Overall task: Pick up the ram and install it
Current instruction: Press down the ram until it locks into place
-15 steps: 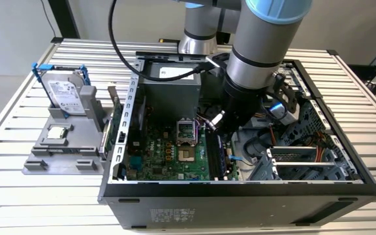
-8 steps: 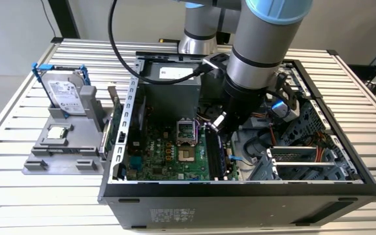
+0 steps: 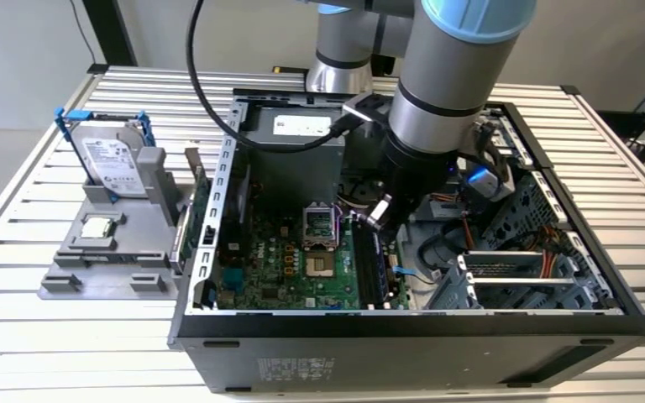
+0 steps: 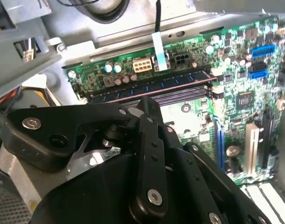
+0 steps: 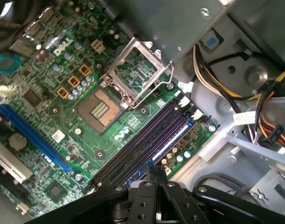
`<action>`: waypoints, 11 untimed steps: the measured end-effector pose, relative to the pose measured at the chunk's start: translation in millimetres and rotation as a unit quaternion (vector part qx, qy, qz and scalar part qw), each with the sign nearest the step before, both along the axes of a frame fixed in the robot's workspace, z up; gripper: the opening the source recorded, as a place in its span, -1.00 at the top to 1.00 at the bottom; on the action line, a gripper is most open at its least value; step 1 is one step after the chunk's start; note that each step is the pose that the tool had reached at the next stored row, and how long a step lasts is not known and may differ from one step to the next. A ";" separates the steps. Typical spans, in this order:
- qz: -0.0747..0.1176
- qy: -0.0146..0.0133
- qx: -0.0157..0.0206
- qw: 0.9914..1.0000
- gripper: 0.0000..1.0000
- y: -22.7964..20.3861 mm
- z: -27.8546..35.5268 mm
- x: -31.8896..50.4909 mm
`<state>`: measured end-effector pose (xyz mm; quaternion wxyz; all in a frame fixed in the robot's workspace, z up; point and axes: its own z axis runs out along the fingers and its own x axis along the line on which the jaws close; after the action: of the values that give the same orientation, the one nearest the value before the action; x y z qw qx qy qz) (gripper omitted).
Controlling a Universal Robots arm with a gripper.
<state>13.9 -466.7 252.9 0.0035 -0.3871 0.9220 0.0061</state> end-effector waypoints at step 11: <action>0.095 -0.004 0.000 0.996 1.00 0.0 -0.5 0.0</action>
<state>13.9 -466.7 252.3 0.0070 -0.4725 0.8813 0.0047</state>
